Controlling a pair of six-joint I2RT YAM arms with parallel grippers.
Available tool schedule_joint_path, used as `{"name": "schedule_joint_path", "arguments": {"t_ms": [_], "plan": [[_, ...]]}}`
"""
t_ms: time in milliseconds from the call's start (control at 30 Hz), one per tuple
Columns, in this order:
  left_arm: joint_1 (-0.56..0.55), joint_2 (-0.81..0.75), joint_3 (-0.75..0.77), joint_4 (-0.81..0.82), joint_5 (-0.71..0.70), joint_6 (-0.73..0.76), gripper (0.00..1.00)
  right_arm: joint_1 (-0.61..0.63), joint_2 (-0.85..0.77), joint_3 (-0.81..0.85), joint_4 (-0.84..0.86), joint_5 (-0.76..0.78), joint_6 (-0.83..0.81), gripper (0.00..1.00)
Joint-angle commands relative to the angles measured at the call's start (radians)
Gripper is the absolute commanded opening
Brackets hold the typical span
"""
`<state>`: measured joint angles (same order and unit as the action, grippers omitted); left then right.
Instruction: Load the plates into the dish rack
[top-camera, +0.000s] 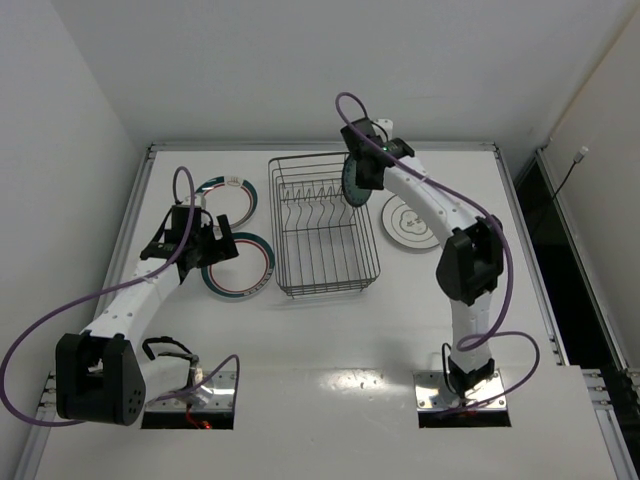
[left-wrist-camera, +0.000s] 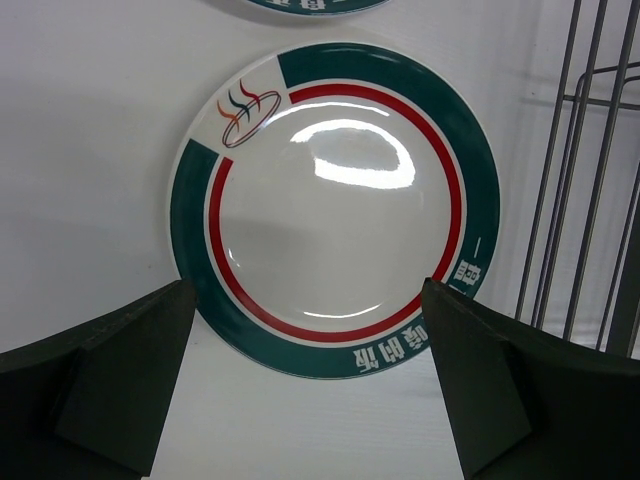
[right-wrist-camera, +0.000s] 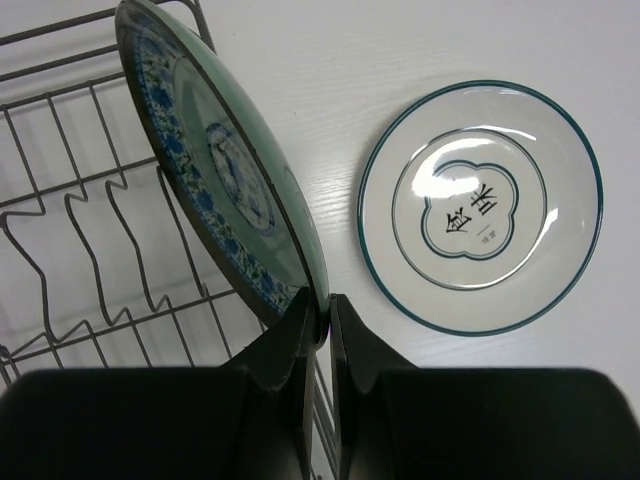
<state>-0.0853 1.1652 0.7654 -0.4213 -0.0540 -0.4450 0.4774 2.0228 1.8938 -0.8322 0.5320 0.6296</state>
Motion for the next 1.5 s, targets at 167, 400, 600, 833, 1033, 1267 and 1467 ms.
{"name": "schedule_joint_path", "arguments": {"t_ms": [167, 400, 600, 833, 1033, 1267, 1467], "plan": [[-0.008, 0.007, 0.002, 0.012, -0.014, 0.014, 0.94, 0.098, 0.112, 0.125, -0.148, 0.060, 0.055, 0.00], [-0.008, 0.007, 0.002, 0.012, -0.004, 0.014, 0.94, 0.121, 0.122, 0.116, -0.121, 0.010, 0.062, 0.03], [-0.008, 0.007, 0.002, 0.012, -0.004, 0.014, 0.94, 0.090, 0.058, 0.106, -0.132, -0.063, -0.005, 0.17], [-0.008, 0.016, 0.002, 0.012, -0.004, 0.014, 0.94, -0.028, -0.125, 0.106, -0.163, -0.121, -0.106, 0.59], [-0.008, 0.025, 0.002, 0.012, -0.004, 0.014, 0.94, -0.350, -0.306, -0.149, -0.014, -0.417, -0.116, 0.67], [-0.008, 0.025, 0.002, 0.012, -0.004, 0.014, 0.94, -0.736, -0.326, -0.627, 0.310, -0.964, 0.058, 0.67], [-0.008, 0.025, 0.002, 0.021, 0.006, 0.014, 0.94, -0.758, -0.167, -0.582, 0.235, -0.919, -0.004, 0.65]]}}
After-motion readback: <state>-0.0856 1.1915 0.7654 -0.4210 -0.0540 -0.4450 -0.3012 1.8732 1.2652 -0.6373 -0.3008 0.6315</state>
